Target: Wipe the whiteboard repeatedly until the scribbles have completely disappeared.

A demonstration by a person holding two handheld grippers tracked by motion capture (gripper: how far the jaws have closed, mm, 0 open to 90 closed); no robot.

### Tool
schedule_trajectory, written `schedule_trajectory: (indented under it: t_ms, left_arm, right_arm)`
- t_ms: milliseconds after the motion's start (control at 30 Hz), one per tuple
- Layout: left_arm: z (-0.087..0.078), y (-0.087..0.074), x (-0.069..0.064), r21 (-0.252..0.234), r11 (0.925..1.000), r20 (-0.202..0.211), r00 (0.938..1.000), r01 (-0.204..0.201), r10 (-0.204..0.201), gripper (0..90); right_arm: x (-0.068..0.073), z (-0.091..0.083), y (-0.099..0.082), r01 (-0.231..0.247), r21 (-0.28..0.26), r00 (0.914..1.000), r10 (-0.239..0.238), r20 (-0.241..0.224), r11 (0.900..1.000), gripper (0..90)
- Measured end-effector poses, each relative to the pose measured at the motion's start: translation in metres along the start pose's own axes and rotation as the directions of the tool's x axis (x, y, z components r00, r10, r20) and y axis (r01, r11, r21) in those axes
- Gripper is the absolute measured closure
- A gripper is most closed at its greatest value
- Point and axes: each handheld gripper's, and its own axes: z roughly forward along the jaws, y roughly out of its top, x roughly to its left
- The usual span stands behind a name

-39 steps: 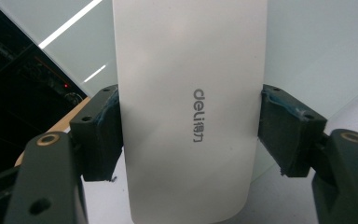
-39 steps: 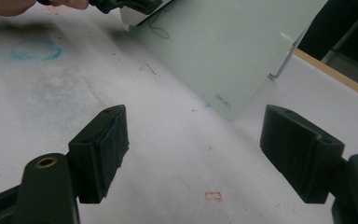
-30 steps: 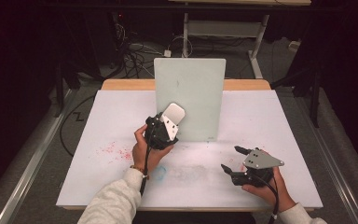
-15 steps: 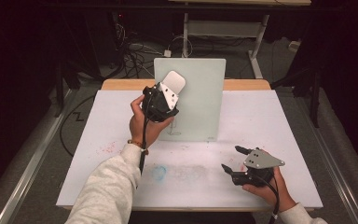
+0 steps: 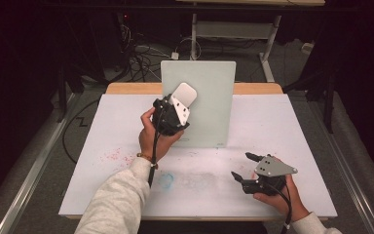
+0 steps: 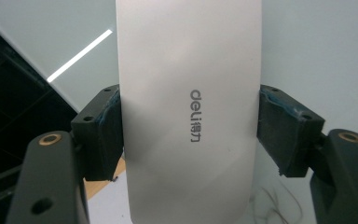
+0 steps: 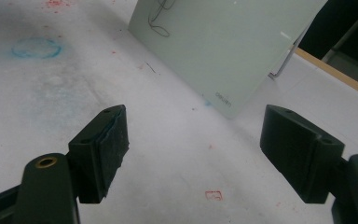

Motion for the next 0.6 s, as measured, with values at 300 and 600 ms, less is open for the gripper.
schedule_trajectory:
  t_ms: [300,600]
  left_arm:
    - [0.002,-0.031,-0.024,0.036,0.9951,0.044,0.9950,-0.092,0.090,28.6]
    - [0.002,-0.067,-0.035,0.074,0.9616,0.113,0.9602,-0.264,0.255,28.2]
  right_arm:
    - [0.002,0.002,0.000,0.003,0.007,1.0000,-0.003,-0.007,1.0000,23.9]
    - [0.004,0.003,0.000,0.022,0.017,0.9998,-0.022,0.003,0.9996,23.9]
